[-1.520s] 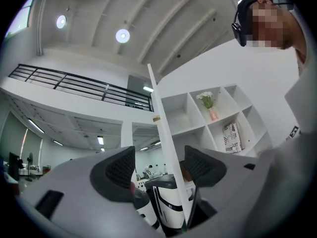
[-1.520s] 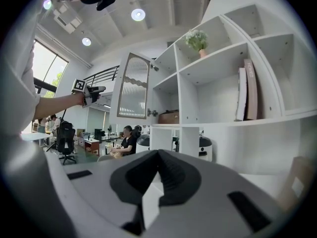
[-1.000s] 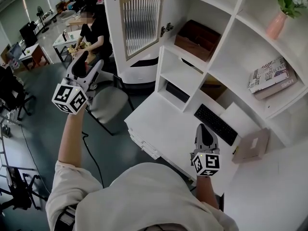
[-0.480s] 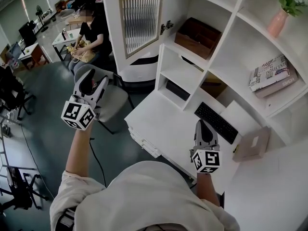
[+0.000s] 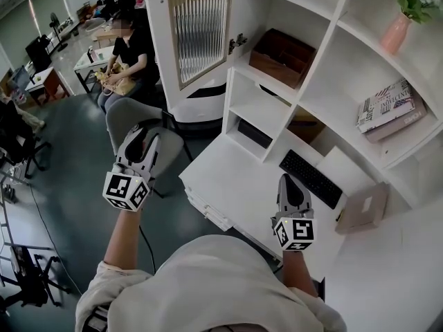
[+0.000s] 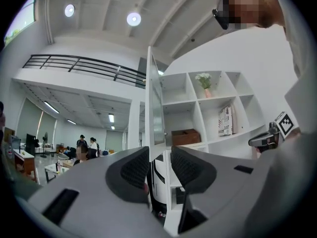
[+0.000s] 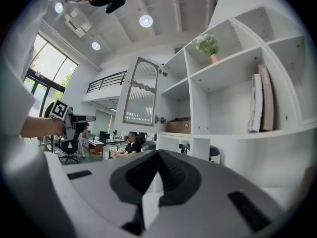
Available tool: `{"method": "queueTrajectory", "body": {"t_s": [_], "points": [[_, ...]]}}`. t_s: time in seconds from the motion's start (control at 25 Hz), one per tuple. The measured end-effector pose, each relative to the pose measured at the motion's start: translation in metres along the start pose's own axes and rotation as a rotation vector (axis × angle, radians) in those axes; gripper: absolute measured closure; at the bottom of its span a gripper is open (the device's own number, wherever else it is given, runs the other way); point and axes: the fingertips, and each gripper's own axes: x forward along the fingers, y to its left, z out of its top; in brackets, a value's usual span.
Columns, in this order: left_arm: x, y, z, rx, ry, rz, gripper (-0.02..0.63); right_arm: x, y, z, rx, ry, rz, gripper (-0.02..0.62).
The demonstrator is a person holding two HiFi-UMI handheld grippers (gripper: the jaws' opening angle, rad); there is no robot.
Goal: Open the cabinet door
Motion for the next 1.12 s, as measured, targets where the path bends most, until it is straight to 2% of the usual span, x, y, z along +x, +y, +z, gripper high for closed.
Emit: {"method": "queueTrajectory", "body": {"t_s": [0.16, 0.52, 1.12], "points": [[-0.01, -0.011, -0.011, 0.004, 0.02, 0.011, 0.522, 0.002, 0.002, 0.002, -0.004, -0.005, 0.001, 0.592], [-0.022, -0.032, -0.039, -0.031, 0.073, 0.013, 0.601, 0.008, 0.002, 0.003, -0.012, -0.013, 0.003, 0.591], [-0.026, -0.046, -0.04, -0.015, 0.075, -0.008, 0.606, 0.014, 0.013, 0.011, -0.016, -0.034, 0.029, 0.592]]}}
